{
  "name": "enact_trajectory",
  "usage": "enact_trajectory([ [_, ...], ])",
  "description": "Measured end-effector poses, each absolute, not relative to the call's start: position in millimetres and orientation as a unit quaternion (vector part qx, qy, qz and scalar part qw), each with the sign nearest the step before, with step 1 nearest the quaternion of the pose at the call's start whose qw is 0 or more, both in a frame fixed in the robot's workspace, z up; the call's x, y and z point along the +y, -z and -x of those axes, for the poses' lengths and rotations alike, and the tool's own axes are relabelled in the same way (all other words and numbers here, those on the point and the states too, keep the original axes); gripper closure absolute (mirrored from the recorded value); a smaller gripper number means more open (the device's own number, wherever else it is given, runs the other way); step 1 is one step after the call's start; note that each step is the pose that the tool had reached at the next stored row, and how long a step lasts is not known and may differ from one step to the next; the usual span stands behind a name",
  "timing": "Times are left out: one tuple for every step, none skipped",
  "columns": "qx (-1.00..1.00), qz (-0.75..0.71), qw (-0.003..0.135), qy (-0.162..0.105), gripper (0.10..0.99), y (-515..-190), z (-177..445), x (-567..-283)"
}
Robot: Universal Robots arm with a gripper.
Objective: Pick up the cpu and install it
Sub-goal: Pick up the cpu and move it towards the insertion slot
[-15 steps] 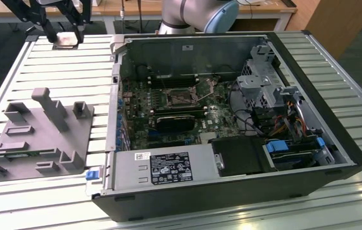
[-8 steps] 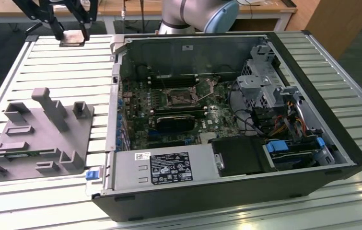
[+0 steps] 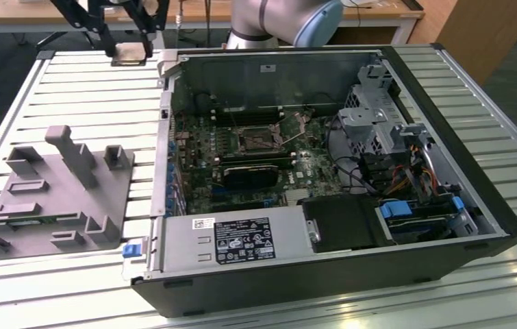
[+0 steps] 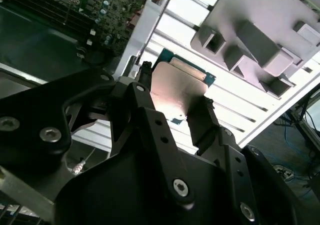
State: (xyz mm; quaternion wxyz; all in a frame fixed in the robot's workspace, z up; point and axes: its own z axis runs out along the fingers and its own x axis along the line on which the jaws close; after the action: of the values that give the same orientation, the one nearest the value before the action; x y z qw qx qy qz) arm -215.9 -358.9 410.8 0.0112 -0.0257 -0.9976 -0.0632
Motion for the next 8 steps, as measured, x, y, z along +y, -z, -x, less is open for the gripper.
enact_trajectory([
  [-0.998, 0.026, 0.011, 0.063, 0.549, -411, 212, -359],
  [-0.998, 0.026, 0.011, 0.063, 0.549, -410, 208, -359],
  [-0.998, 0.026, 0.011, 0.063, 0.549, -410, 205, -359],
  [-0.998, 0.026, 0.011, 0.063, 0.549, -410, 202, -359],
  [-0.998, 0.026, 0.011, 0.063, 0.549, -410, 199, -359],
  [-0.998, 0.026, 0.011, 0.063, 0.549, -410, 197, -359],
  [-0.998, 0.026, 0.011, 0.063, 0.549, -409, 195, -358],
  [-0.998, 0.026, 0.011, 0.063, 0.549, -409, 191, -358],
])
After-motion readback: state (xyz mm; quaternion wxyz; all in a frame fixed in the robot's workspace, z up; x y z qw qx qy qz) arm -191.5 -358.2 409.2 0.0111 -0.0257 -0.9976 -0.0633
